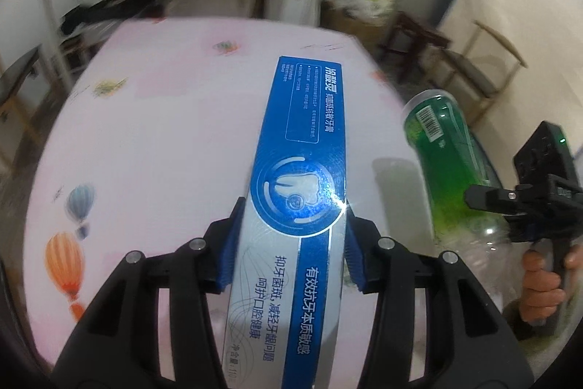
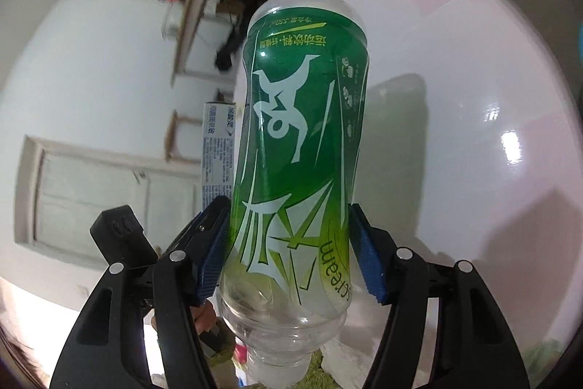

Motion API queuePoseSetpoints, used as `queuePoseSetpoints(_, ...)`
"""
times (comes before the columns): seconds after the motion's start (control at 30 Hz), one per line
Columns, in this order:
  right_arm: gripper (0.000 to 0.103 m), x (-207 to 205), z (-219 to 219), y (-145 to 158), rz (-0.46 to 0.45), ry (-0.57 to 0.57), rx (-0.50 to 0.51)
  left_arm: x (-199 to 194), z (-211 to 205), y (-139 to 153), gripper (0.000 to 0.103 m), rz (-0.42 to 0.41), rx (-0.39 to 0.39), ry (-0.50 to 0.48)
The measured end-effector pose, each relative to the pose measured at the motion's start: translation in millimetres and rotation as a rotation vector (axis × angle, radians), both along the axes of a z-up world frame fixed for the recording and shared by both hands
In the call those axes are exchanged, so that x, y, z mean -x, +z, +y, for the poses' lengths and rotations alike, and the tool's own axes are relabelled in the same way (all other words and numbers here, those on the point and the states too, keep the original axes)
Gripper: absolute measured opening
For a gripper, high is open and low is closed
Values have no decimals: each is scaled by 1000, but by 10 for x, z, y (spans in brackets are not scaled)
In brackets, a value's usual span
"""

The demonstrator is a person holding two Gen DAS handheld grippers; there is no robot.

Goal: Collect trash
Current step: 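Carry the box with the left gripper while the right gripper carries the bottle to the wastebasket, then drop the box from the left gripper while the right gripper drops the bottle into the wastebasket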

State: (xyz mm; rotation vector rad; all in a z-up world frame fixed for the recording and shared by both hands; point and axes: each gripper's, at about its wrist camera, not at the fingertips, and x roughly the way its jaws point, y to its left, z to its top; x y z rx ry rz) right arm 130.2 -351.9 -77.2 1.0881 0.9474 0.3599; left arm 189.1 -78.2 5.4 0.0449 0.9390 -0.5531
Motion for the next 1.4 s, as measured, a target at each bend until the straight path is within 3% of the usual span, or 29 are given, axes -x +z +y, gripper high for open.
queuePoseSetpoints(0.17, 62, 655, -851, 81, -27, -236, 19, 23, -957, 194, 46, 59, 72, -212)
queuePoseSetpoints(0.23, 62, 917, -1130, 17, -10, -330, 24, 26, -1400, 192, 46, 86, 63, -288)
queuePoseSetpoints(0.47, 62, 1867, -1941, -626, 153, -606, -43, 172, -3055, -291, 46, 261, -74, -559)
queuePoseSetpoints(0.57, 62, 2043, -2045, -860, 210, -659, -85, 208, -3641, -568, 46, 307, -162, -607)
queuePoseSetpoints(0.63, 62, 2158, -2088, -976, 236, -688, -111, 177, -3965, -688, 47, 289, -201, -616)
queuePoseSetpoints(0.7, 62, 2207, -2108, -1034, 251, -704, -119, 115, -4217, -744, 60, 248, -193, -608)
queuePoseSetpoints(0.73, 62, 2231, -2117, -1058, 260, -711, -122, 68, -4323, -754, 72, 208, -181, -590)
queuePoseSetpoints(0.8, 62, 2238, -2164, -1100, 267, -717, -126, 9, -4380, -766, 73, 131, -162, -537)
queuePoseSetpoints(0.93, 62, 2239, -2196, -1194, 280, -718, -124, -1, -4219, -771, 74, 169, -127, -514)
queuePoseSetpoints(1.07, 62, 2169, -2276, -1302, 299, -707, -118, -36, -3981, -616, 74, 139, -111, -510)
queuePoseSetpoints(1.4, 62, 1477, -2728, -1438, 352, -668, -23, 222, -2563, -130, 75, 68, -56, -426)
